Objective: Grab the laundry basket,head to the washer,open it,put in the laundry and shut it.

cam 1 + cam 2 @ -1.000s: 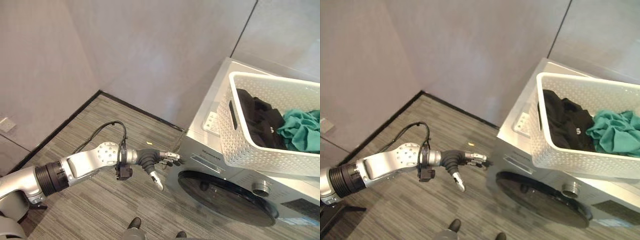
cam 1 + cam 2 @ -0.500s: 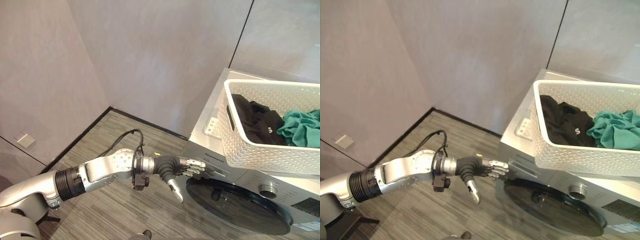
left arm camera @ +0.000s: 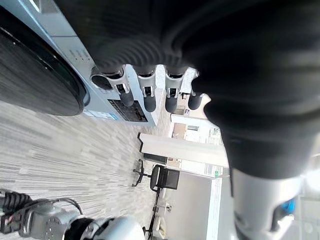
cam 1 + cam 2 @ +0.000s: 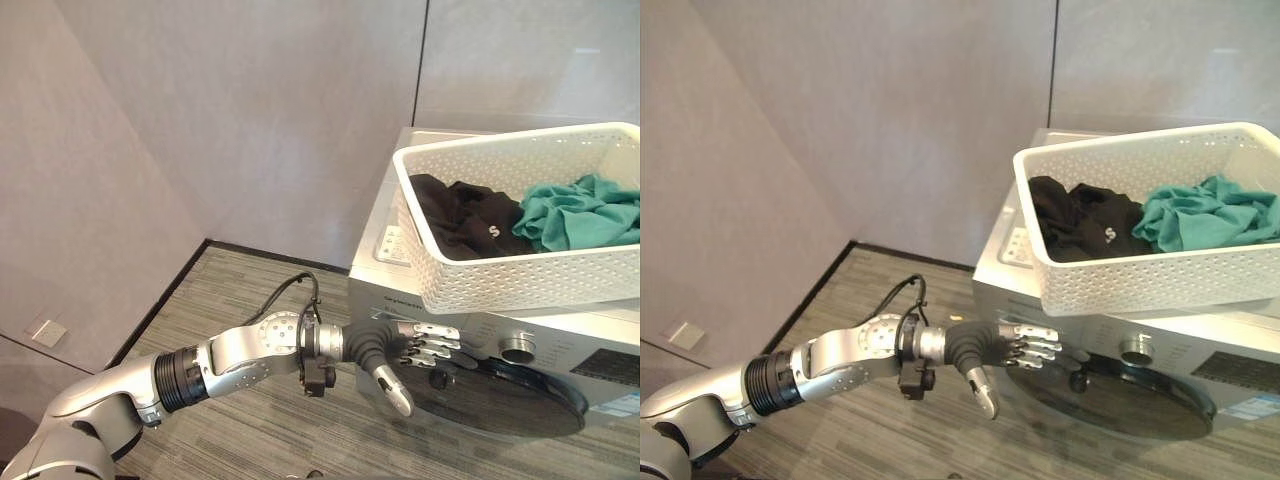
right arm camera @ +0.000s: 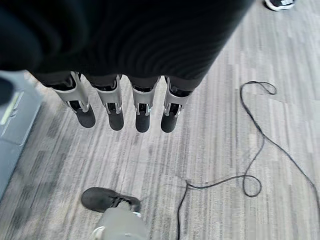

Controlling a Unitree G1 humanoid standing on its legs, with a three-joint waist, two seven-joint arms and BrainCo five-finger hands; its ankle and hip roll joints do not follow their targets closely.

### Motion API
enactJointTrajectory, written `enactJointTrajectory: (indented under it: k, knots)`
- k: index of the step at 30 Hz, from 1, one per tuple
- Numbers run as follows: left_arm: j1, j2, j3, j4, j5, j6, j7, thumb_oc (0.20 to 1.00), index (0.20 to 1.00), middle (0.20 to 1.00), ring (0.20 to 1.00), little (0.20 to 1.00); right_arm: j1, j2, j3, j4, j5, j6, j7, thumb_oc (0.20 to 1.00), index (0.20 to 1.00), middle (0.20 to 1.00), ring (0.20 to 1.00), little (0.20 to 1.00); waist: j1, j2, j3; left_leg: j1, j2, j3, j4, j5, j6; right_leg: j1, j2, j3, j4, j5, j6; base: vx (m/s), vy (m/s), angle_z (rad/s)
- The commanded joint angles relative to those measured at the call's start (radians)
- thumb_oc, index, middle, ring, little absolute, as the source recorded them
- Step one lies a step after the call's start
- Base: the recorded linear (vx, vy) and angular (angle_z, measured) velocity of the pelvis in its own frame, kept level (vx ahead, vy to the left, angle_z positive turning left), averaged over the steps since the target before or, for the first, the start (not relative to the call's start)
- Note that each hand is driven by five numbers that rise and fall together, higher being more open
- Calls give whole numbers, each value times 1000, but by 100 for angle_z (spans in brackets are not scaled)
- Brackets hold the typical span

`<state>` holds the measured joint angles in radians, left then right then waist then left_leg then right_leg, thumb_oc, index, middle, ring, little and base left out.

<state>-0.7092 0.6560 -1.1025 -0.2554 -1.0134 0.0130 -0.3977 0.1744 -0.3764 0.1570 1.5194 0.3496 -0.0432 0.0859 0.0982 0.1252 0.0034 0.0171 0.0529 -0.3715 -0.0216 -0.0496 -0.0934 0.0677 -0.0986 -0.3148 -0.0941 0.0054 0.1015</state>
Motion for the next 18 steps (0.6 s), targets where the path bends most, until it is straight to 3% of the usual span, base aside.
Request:
enactJointTrajectory:
  k: [1,5,9,11,18]
  knots:
    - [-88,52,71,-41,-30,-76,5,1000,1000,1000,1000,1000,29,-25,-30,10,19,4,-17,1000,1000,1000,1000,1000,23,-50,46,-57,-26,-108,-41,71,32,11,1,7,7,-18,12,7,-60,1]
    - [-130,-55,40,85,56,-83,53,1000,1000,1000,1000,1000,56,-43,-67,18,68,-1,-27,1000,1000,1000,1000,1000,-29,-67,75,-73,10,-86,-56,81,18,-21,31,29,7,-25,3,-7,-113,-2]
    - [-130,-55,40,85,56,-83,53,1000,1000,1000,1000,1000,56,-43,-67,18,68,-1,-27,1000,1000,1000,1000,1000,-29,-67,75,-73,10,-85,-56,81,18,-22,31,29,7,-25,3,-3,-24,-26]
    - [-114,-125,84,184,118,-109,118,1000,1000,1000,1000,1000,44,-34,-80,5,122,-14,-37,1000,1000,1000,1000,1000,-44,-89,100,-97,25,-81,-63,91,10,-52,42,36,7,-24,-2,-19,-96,-1]
    - [-108,-178,135,213,153,-134,152,1000,1000,1000,1000,1000,17,-32,-67,-22,139,-26,-46,1000,1000,1000,1000,1000,-48,-97,120,-129,34,-73,-66,101,7,-90,48,48,7,-19,-5,-12,-24,-3]
